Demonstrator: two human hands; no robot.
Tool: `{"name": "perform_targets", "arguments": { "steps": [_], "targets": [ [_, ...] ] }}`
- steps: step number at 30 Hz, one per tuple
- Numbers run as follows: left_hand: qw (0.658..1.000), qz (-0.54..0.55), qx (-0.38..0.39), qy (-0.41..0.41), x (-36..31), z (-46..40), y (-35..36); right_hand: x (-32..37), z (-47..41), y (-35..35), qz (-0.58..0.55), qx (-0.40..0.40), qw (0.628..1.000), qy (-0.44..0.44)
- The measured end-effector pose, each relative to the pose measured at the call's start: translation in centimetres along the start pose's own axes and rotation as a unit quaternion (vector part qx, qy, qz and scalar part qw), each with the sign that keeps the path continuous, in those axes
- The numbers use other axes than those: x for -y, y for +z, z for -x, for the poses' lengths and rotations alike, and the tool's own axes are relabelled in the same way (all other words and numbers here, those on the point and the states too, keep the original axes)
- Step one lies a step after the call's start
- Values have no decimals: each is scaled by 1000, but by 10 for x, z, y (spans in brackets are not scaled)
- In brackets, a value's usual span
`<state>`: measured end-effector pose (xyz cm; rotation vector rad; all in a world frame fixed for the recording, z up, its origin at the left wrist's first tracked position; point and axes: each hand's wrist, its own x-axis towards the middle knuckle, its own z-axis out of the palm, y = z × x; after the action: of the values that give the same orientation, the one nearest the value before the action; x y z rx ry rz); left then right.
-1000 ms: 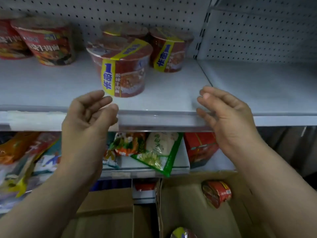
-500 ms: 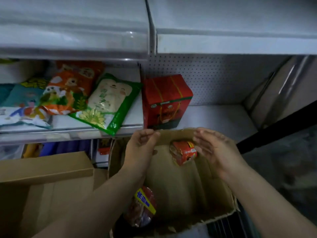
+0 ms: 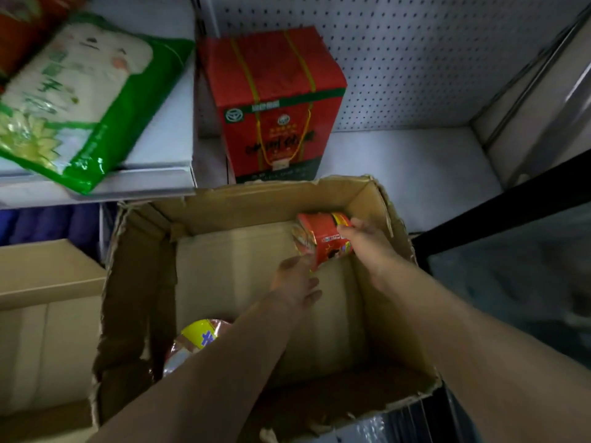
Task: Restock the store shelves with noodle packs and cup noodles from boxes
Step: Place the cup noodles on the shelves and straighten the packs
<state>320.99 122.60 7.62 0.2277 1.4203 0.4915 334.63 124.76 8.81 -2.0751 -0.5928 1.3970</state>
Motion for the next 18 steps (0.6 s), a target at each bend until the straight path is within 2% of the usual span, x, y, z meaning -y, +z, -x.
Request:
{"name": "perform_targets", "arguments": {
  "steps": [5, 12, 18],
  "targets": [
    [999, 11, 30, -3, 6, -21, 7, -15, -32, 7, 27, -2, 1000, 9],
    [1000, 11, 12, -12, 10, -36, -11, -27, -55, 15, 25, -11, 999, 15],
    [999, 25, -10, -17, 14, -46, -21, -45, -59, 20, 95, -85, 990, 66]
  ]
}}
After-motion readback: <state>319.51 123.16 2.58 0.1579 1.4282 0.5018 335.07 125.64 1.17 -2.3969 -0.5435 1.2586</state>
